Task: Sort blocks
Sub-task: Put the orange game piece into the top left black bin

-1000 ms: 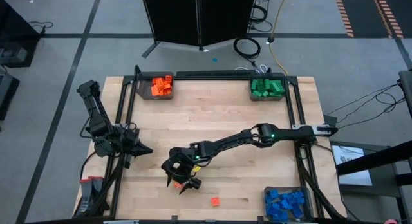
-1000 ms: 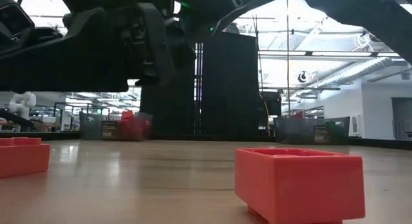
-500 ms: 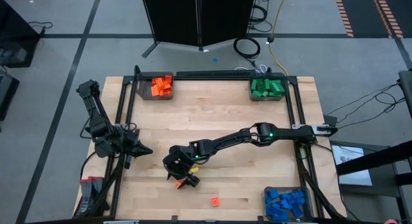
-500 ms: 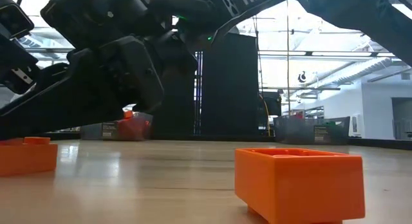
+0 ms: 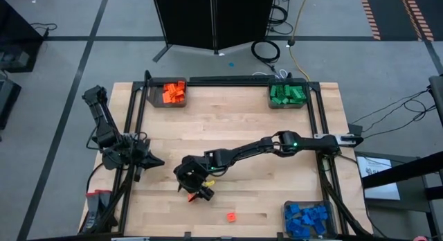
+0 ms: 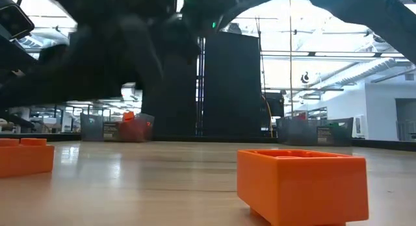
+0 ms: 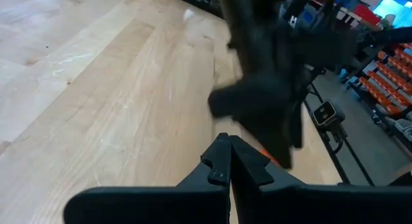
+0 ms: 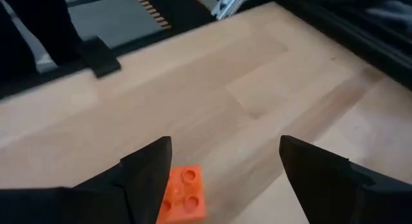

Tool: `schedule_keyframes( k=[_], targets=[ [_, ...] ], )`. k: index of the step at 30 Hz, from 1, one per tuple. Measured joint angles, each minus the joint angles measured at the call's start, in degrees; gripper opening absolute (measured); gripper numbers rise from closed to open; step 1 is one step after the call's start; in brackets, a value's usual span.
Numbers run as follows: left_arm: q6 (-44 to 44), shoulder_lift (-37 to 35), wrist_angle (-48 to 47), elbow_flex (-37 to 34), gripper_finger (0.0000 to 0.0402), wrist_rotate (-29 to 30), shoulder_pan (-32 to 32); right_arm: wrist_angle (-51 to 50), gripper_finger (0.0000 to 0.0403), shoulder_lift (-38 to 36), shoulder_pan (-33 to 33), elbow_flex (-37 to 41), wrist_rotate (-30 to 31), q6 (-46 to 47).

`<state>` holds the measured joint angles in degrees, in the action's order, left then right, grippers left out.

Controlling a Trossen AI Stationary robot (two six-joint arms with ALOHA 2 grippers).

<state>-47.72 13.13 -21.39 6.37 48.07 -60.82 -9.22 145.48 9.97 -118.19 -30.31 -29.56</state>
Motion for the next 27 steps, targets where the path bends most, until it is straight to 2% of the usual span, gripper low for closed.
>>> schedule_keyframes(
  k=[8, 23, 27],
  targets=[
    [0.0, 0.0, 0.0, 0.0, 0.0, 0.0, 0.0, -12.3, 0.0284, -2.9, 1.0, 0.0, -0.8, -1.6],
    [0.0, 0.2, -0.1, 0.0, 0.0, 1.6, 0.0, -8.6, 0.0283, 2.8, 1.0, -0.2, -2.0, -2.3],
    [0.0, 0.3, -0.1, 0.0, 0.0, 1.7, 0.0, -7.4, 0.0266, 3.2, 1.0, -0.3, -2.2, -2.4]
  ],
)
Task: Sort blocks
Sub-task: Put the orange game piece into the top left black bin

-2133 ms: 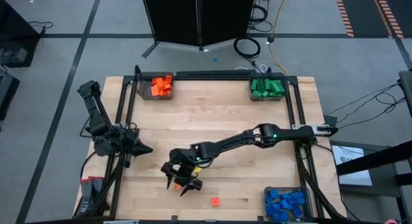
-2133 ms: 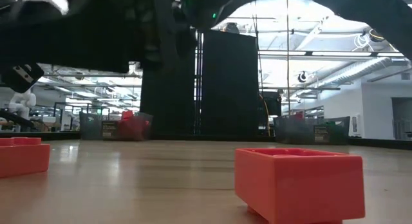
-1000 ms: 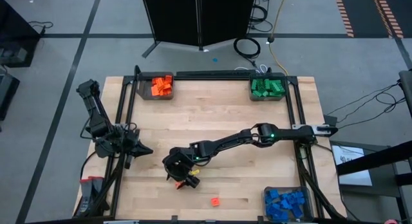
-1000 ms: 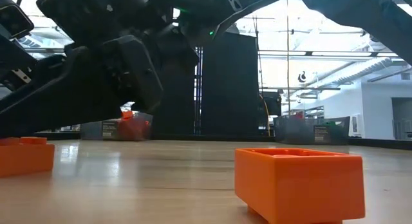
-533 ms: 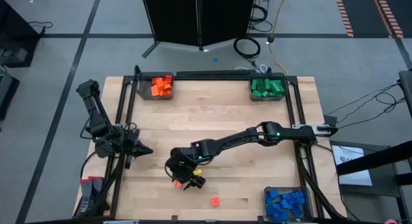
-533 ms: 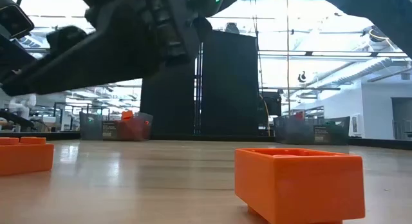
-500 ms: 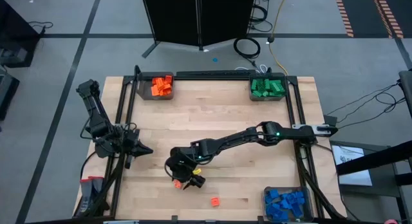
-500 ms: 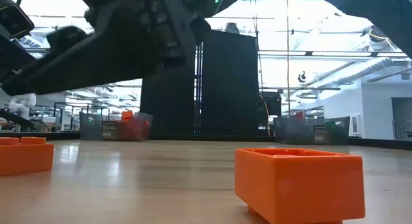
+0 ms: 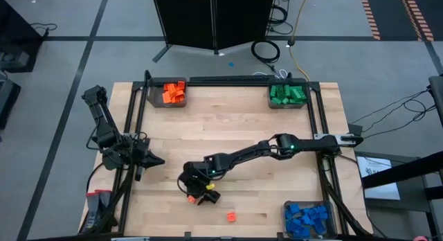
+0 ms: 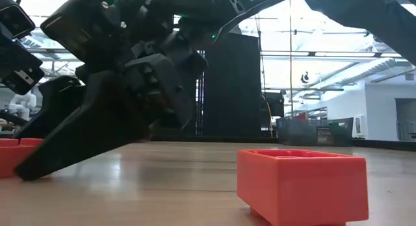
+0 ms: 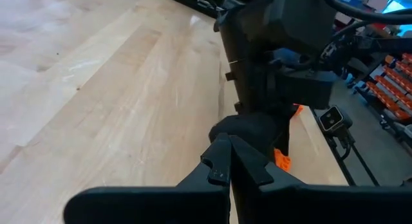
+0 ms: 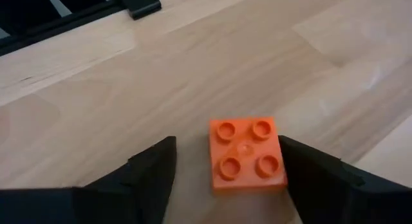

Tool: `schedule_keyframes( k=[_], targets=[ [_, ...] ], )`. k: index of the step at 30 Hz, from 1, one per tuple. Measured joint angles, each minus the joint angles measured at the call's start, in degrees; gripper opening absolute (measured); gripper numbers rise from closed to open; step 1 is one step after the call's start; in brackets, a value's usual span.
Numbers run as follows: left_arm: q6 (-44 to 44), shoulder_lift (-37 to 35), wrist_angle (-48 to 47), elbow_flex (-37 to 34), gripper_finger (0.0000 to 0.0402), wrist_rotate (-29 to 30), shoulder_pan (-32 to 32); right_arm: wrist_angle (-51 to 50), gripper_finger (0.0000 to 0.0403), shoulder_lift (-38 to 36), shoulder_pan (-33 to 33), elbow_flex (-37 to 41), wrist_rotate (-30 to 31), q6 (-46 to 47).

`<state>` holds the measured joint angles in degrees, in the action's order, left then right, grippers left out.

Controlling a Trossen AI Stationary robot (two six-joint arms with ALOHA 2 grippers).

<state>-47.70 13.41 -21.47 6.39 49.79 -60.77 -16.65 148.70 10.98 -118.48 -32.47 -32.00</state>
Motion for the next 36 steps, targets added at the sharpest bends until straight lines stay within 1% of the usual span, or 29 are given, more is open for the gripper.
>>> schedule_keyframes(
  k=[3, 7, 8, 13, 15, 19, 22, 25, 28, 30, 32, 36],
  targets=[
    [0.0, 0.2, 0.0, 0.0, 0.0, 0.0, 0.0, 0.6, 0.022, 0.0, 0.0, 0.0, 0.3, -0.1],
    [0.0, 0.4, 0.0, 0.0, 0.0, 0.3, 0.1, 0.9, 0.0128, 0.1, -0.3, 0.0, 0.6, 1.1],
    [0.0, 0.5, 0.0, 0.0, 0.0, 0.3, 0.1, 0.9, 0.0117, 0.1, -0.5, 0.0, 0.8, 1.8],
    [0.0, 0.5, 0.0, 0.0, 0.0, 0.3, 0.1, 1.2, 0.0119, -0.4, -2.1, -0.1, 3.6, 8.2],
    [0.0, 0.5, 0.0, 0.0, 0.0, 0.3, 0.1, 0.6, 0.0119, -1.3, -3.7, -0.1, 6.0, 11.3],
    [0.0, 0.5, 0.0, 0.0, 0.0, 0.3, 0.1, -0.1, 0.0119, -5.3, -8.8, 0.0, 8.4, 17.3],
    [0.0, 0.5, 0.0, 0.0, 0.0, 0.6, 0.1, 0.9, 0.0119, -8.2, -13.8, -0.1, 12.8, 21.5],
    [0.0, 0.5, 0.0, 0.0, 0.0, 1.5, 0.1, 5.5, 0.0119, -9.1, -19.4, -0.1, 17.2, 27.7],
    [0.0, 0.5, 0.0, 0.0, 0.0, 2.4, 0.1, 13.5, 0.0119, -9.0, -24.5, 0.0, 18.8, 36.0],
    [0.0, 0.6, 0.0, 0.0, 0.0, 3.3, 0.1, 18.2, 0.0119, -9.2, -27.0, -0.1, 21.0, 41.2],
    [0.0, 0.6, 0.0, 0.0, 0.0, 4.4, 0.1, 21.5, 0.0119, -9.2, -29.1, -0.1, 23.5, 44.3],
    [0.2, 0.9, 0.0, 0.0, 0.0, 5.4, 0.1, 27.1, 0.0119, -9.1, -31.9, -0.1, 25.9, 47.9]
  ],
)
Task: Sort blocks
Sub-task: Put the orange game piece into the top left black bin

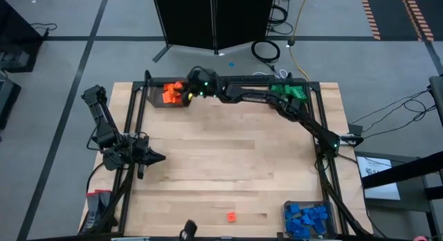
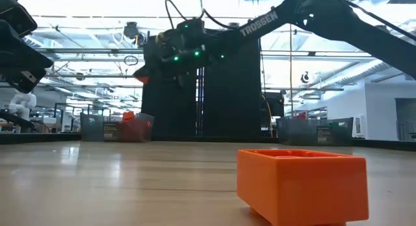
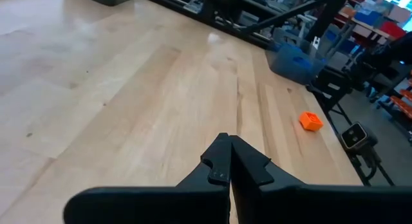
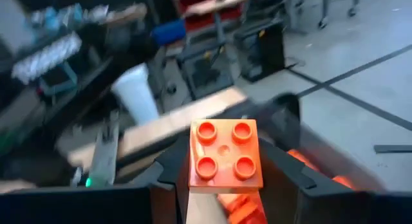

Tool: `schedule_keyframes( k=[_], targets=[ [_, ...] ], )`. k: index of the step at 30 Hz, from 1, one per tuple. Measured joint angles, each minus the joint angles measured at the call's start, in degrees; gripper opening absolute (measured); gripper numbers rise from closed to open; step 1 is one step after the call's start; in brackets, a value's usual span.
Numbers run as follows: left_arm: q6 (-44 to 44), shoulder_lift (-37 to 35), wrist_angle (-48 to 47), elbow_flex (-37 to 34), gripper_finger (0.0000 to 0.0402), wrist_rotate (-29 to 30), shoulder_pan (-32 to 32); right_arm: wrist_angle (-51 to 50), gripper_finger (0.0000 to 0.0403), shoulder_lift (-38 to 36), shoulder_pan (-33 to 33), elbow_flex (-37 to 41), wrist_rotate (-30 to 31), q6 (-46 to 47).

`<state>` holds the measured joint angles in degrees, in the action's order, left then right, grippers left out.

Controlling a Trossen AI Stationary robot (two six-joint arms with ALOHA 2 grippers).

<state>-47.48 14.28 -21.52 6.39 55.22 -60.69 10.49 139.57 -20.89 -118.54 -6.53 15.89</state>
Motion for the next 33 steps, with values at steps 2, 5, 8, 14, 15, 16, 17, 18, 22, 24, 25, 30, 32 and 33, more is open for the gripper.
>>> schedule_keyframes(
  k=[2, 5, 8, 14, 15, 16, 17, 18, 22, 24, 25, 30, 32, 33],
  targets=[
    [0.3, 0.0, 0.0, 0.0, 0.0, 0.2, 0.0, 2.0, 0.0119, 0.0, -0.9, 0.0, 0.9, 2.6],
    [0.3, 0.0, 0.0, 0.0, 0.0, 0.4, 0.0, 6.1, 0.0119, 1.5, -1.7, 0.0, 1.1, 7.7],
    [0.3, 0.1, 0.0, 0.0, 0.0, 0.6, 0.0, 8.9, 0.0119, 4.4, -1.8, -0.1, 2.2, 12.6],
    [0.2, 0.5, 0.0, 0.0, 0.0, 0.6, 0.0, 7.7, 0.0119, 14.0, -1.9, -11.5, 0.2, 20.3],
    [0.2, 0.5, 0.0, 0.0, 0.0, 0.6, 0.0, 6.2, 0.0119, 15.8, -1.9, -14.8, 0.0, 20.9],
    [0.2, 0.6, 0.0, 0.0, 0.0, 0.6, 0.0, 6.1, 0.0119, 17.3, -1.9, -16.7, 0.0, 21.2],
    [0.1, 0.7, 0.0, 0.0, 0.0, 0.6, 0.0, 8.4, 0.0119, 17.2, -1.9, -15.6, 0.2, 21.6],
    [0.0, 0.7, 0.0, 0.0, 0.0, 0.6, 0.0, 11.2, 0.0119, 17.0, -1.9, -13.9, 1.2, 22.6],
    [0.0, 1.3, 0.0, 0.0, 0.0, 0.7, 0.0, 2.9, 0.0119, 17.0, -2.8, -14.6, 2.1, 24.7],
    [0.3, 1.4, 0.0, 0.0, 0.0, 0.8, 0.0, 0.0, 0.0119, 16.8, -3.4, -15.2, 2.2, 23.8],
    [0.2, 1.9, 0.0, 0.0, 0.0, 0.9, 0.0, -0.9, 0.0119, 16.7, -3.6, -15.5, 2.4, 23.6],
    [-0.1, 3.0, 0.0, 0.0, 0.0, 0.8, 0.0, -2.2, 0.0119, 16.7, -3.8, -16.2, 4.0, 24.2],
    [-0.1, 3.0, 0.0, 0.0, 0.0, 0.8, 0.0, -2.2, 0.0119, 16.7, -3.6, -16.2, 6.0, 25.1],
    [-0.1, 3.1, 0.0, 0.0, 0.0, 0.8, 0.0, -2.2, 0.0119, 16.7, -3.6, -16.2, 6.3, 25.3]
  ],
)
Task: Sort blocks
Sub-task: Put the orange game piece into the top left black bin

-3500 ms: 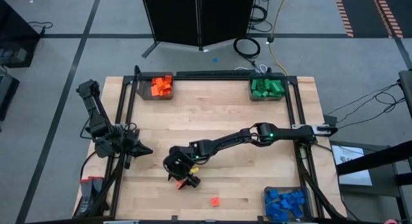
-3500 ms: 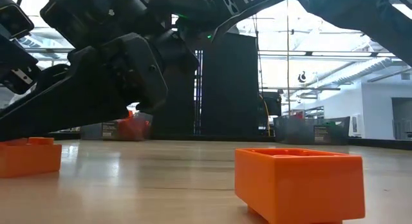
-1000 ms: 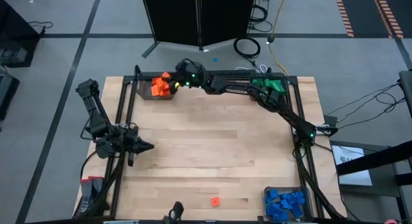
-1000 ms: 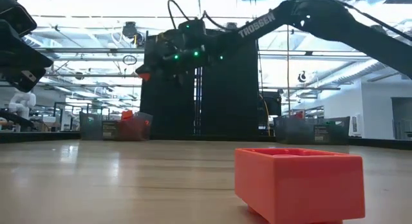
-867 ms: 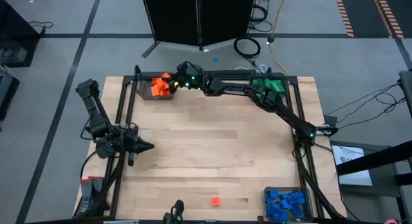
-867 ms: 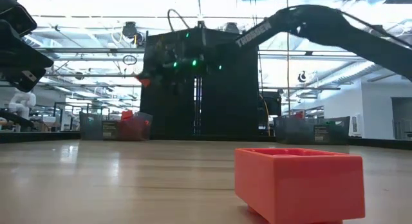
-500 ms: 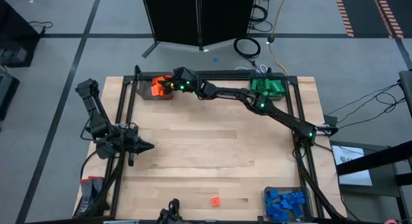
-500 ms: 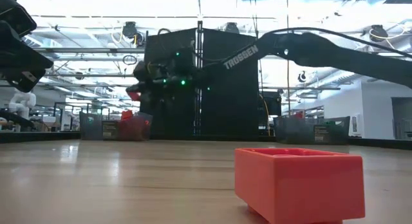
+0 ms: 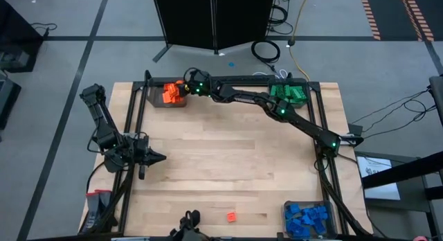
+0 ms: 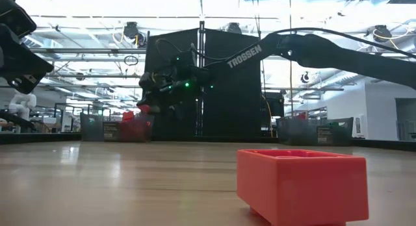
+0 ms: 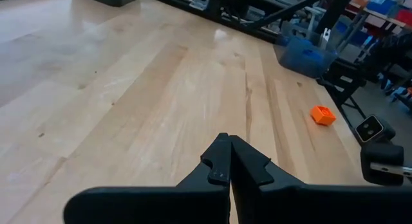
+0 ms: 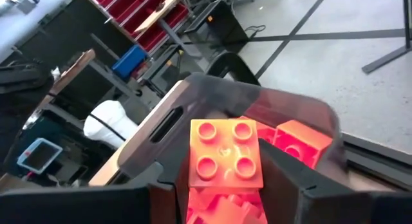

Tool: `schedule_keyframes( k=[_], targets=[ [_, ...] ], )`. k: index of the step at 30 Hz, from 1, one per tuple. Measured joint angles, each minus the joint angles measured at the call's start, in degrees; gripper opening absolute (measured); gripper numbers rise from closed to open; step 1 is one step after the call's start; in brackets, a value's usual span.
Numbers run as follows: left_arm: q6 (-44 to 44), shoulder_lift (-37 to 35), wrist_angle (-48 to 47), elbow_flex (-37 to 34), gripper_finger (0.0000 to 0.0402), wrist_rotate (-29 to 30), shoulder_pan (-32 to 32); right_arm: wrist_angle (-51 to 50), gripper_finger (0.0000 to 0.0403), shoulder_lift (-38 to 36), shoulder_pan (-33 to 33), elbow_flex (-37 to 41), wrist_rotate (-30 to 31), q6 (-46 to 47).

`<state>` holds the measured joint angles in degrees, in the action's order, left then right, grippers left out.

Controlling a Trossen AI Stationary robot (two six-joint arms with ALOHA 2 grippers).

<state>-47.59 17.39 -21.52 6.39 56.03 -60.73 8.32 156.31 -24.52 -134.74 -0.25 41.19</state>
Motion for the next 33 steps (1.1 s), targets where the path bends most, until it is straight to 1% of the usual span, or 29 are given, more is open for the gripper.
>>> schedule_keyframes(
  k=[1, 2, 7, 10, 12, 16, 19, 21, 24, 27, 29, 30, 31, 33],
  targets=[
    [0.0, 0.0, 0.0, 0.0, 0.0, 0.0, 0.0, 0.0, 0.0122, 0.0, 0.0, 0.0, 0.1, 0.0],
    [0.0, 0.0, 0.0, 0.0, 0.0, 0.0, 0.0, 0.0, 0.0134, 0.0, 0.0, 0.0, 0.2, 0.1],
    [0.0, 0.1, 0.0, 0.0, 0.0, -0.1, 0.0, 0.1, 0.0233, 0.0, 0.1, 0.0, 0.3, -0.4],
    [0.0, 0.1, 0.0, 0.0, 0.0, -0.3, 0.0, 0.4, 0.0259, 0.0, 0.2, 0.0, 0.0, -1.6],
    [0.0, 0.1, 0.0, 0.0, 0.0, -0.3, 0.0, 0.5, 0.0263, 0.0, 0.2, 0.0, -0.7, -1.6],
    [0.0, 0.1, 0.0, 0.0, 0.0, -0.3, 0.0, 2.1, 0.0248, -0.6, 0.1, -0.2, -6.4, -2.8],
    [0.0, 0.1, 0.1, 0.0, 0.0, -0.9, 0.0, 4.5, 0.0228, -3.0, -0.2, -0.2, -11.4, -9.3],
    [0.0, 0.1, 0.1, 0.0, 0.0, -1.1, 0.0, 5.0, 0.0214, -5.9, -0.3, -0.2, -15.4, -14.7],
    [0.0, 0.1, 0.1, 0.0, 0.0, -1.3, 0.0, 2.8, 0.0199, -12.7, -0.4, -0.2, -24.6, -22.8],
    [-0.1, 0.1, 0.1, 0.0, 0.0, -1.3, 0.0, -6.6, 0.0187, -21.9, 0.9, -0.5, -33.4, -27.9],
    [-0.1, 0.1, 0.1, 0.0, 0.0, -1.4, 0.0, -18.7, 0.0178, -27.6, 3.1, -0.7, -38.0, -33.2],
    [-0.1, 0.1, 0.1, 0.0, 0.0, -1.4, 0.0, -26.4, 0.0172, -30.2, 4.5, -0.7, -39.0, -37.5],
    [-0.1, 0.1, 0.1, 0.0, 0.0, -1.4, 0.0, -34.7, 0.0166, -32.6, 6.0, -0.5, -38.7, -42.4],
    [-0.1, 0.1, 0.1, 0.0, 0.0, -1.4, 0.0, -51.2, 0.015, -36.8, 9.6, -0.2, -35.3, -51.4]
  ],
)
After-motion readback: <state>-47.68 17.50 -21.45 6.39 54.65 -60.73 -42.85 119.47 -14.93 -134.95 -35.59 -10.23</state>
